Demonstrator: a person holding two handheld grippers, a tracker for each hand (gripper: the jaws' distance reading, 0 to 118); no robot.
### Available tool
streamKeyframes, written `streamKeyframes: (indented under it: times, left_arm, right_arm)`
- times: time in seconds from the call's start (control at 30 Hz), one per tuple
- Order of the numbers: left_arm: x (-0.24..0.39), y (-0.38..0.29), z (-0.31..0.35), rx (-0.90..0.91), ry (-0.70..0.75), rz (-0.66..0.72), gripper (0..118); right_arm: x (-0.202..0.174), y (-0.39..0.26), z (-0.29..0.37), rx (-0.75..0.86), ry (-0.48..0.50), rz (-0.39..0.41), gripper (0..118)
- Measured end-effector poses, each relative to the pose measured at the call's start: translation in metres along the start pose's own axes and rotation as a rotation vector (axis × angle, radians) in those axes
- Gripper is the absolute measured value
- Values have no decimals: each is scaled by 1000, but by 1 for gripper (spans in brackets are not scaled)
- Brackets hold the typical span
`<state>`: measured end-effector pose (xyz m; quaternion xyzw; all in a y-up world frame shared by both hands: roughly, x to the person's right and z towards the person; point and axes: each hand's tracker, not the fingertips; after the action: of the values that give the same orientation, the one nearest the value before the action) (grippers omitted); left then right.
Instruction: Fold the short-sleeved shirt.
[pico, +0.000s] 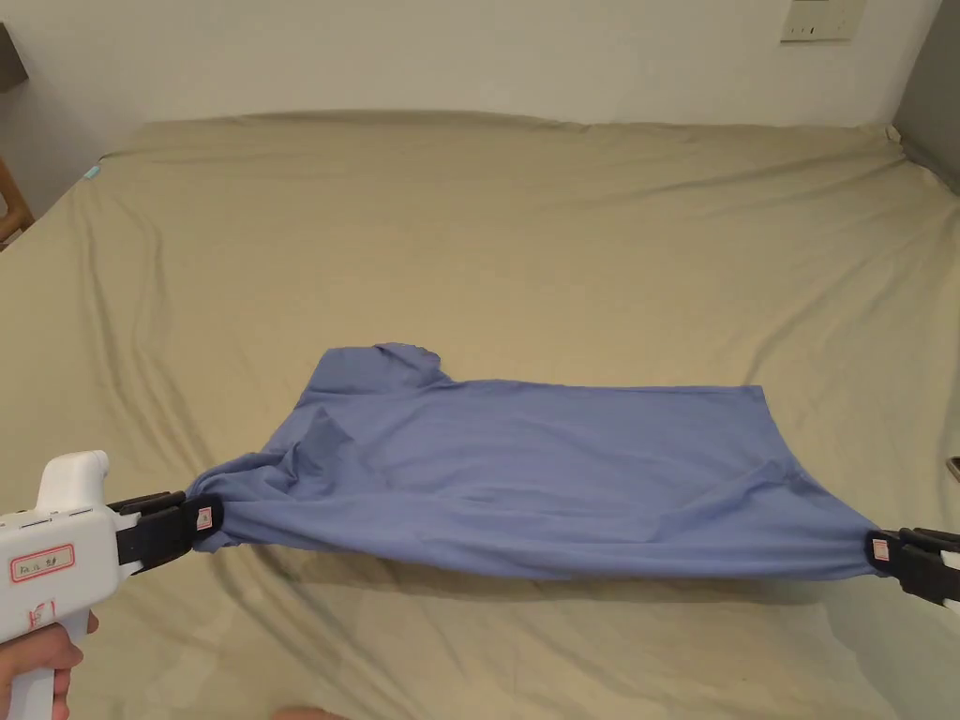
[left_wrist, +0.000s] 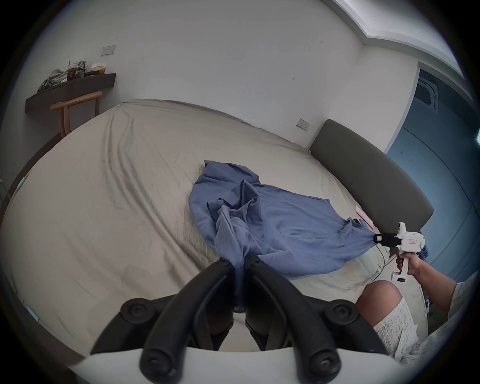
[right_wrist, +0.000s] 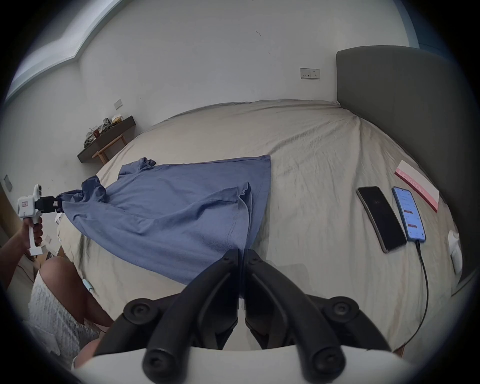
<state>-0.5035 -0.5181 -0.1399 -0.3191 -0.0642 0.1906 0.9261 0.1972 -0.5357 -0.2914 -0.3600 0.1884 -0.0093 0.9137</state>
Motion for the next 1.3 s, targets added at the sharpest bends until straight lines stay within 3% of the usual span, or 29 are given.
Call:
streamKeyframes:
  times: [0.5, 0.9, 0.97, 1.0, 1.03, 1.07, 1.1, 1.13, 1.3]
  left_arm:
    - [6, -68, 47, -21, 9, 11, 4]
    - [-5, -108, 20, -154, 76, 33, 4]
    - [-8, -110, 17, -167, 85, 41, 11]
    - [-11, -110, 16, -180, 90, 47, 22]
    - [-12, -111, 16, -190, 103, 48, 47]
    - [-13, -111, 19, -192, 112, 37, 66]
    - [-15, -110, 24, -197, 109, 22, 78]
    - [-17, -107, 29, -199, 104, 11, 85]
    - [-24, -74, 65, -118, 149, -37, 86]
  right_arm:
    - [-6, -61, 48, -6, -4, 6, 1]
    - [-3, -99, 15, -110, -27, 42, 2]
    - [-1, -103, 9, -120, -28, 52, 16]
    - [1, -105, 6, -129, -36, 74, 33]
    - [1, -106, 5, -140, -51, 102, 60]
    - [3, -106, 5, -139, -44, 98, 81]
    - [8, -106, 6, -145, -26, 84, 90]
    - [11, -105, 8, -151, -8, 75, 92]
    - [25, -83, 20, -104, -16, 97, 92]
